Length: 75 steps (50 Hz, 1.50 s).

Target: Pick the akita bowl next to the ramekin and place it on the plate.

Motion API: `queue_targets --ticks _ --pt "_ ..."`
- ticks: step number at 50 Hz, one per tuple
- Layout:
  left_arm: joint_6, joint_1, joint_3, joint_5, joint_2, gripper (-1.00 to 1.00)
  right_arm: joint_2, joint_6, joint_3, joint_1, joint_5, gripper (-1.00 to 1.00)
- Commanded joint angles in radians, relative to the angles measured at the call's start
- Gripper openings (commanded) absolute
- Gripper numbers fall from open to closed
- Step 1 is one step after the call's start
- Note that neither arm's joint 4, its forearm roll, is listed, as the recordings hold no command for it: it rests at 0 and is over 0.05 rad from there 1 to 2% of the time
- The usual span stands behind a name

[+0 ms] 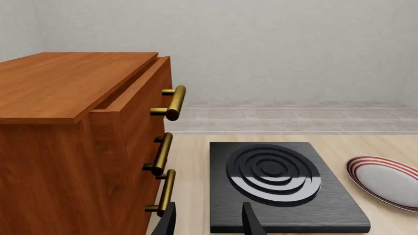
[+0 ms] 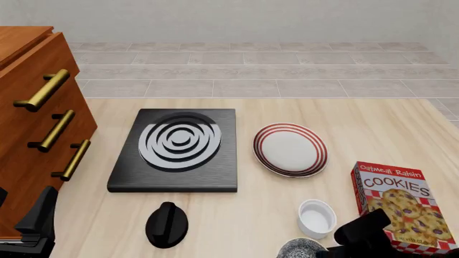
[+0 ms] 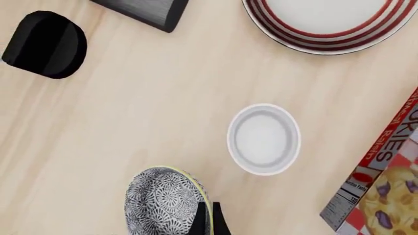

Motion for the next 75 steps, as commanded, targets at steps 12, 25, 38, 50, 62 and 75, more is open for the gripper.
queue_targets --ticks 12,25,38,50,62,75 --pt "0.0 0.0 0.0 0.0 0.0 1.0 -0.076 0.084 -0.092 0.015 0.115 -1.0" --pt "0.0 0.0 0.0 0.0 0.0 1.0 -0.119 0.147 -0.126 -0.015 0.163 -1.0" --pt "0.0 0.0 0.0 0.0 0.0 1.0 -0.152 0.159 -0.153 -0.067 0.206 -1.0" --pt "0.0 0.0 0.0 0.0 0.0 1.0 -0.148 0.141 -0.181 -0.122 0.217 -1.0" --pt "0.0 0.0 0.0 0.0 0.0 1.0 -0.125 0.195 -0.202 -0.13 0.203 -1.0" --pt "0.0 0.0 0.0 0.0 0.0 1.0 -0.092 0.274 -0.208 -0.138 0.181 -1.0"
